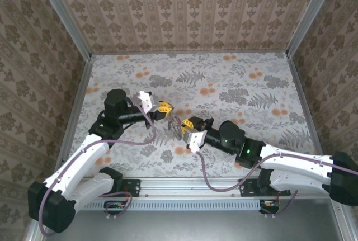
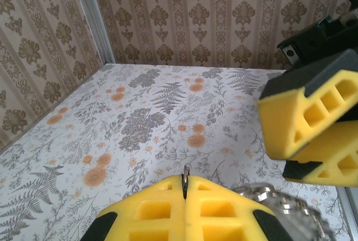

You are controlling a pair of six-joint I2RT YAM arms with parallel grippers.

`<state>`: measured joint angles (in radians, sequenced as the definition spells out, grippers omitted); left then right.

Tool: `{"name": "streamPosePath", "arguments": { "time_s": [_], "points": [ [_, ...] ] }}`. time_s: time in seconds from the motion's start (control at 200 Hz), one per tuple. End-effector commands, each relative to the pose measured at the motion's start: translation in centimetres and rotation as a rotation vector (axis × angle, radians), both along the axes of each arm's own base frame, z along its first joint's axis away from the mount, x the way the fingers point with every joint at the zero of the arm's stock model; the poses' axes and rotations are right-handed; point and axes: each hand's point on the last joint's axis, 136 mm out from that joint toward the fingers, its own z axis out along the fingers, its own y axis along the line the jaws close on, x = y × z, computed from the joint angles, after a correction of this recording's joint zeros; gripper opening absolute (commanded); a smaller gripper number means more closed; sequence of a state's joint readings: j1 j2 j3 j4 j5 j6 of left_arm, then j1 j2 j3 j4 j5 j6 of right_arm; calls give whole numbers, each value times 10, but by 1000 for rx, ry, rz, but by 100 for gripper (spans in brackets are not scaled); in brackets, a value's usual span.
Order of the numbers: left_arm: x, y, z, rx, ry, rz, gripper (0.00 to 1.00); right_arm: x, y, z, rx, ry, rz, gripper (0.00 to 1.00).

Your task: Put the keys on the keyring

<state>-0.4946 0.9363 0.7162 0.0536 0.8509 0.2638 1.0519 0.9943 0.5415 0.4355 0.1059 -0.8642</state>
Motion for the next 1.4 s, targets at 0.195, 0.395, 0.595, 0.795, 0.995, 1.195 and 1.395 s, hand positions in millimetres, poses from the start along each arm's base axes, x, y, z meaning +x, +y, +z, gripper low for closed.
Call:
{"name": "streamPosePath", "arguments": {
  "time_s": [0.195, 0.395, 0.595, 0.795, 0.995, 1.195, 1.395],
  "points": [
    [-1, -4, 28, -45, -43, -18, 0, -5, 5, -13, 0, 19, 43, 30],
    [-2, -4, 30, -44, -42, -18, 0, -2, 5, -11, 12, 18, 35, 34],
    [-2, -4, 30, -47, -36, -18, 0, 2, 13, -5, 65, 6, 33, 34],
    [-2, -5, 32, -50, -33, -19, 0, 9, 18, 0, 95, -68, 16, 41],
    [-1, -6, 34, -54, -22, -23, 0, 18, 19, 6, 79, -150, -13, 39],
    [0, -7, 34, -53, -21, -20, 0, 17, 22, 8, 79, -195, 5, 34],
    [0, -6, 34, -53, -16, -18, 0, 12, 19, 11, 85, -204, 17, 35]
  ]
}}
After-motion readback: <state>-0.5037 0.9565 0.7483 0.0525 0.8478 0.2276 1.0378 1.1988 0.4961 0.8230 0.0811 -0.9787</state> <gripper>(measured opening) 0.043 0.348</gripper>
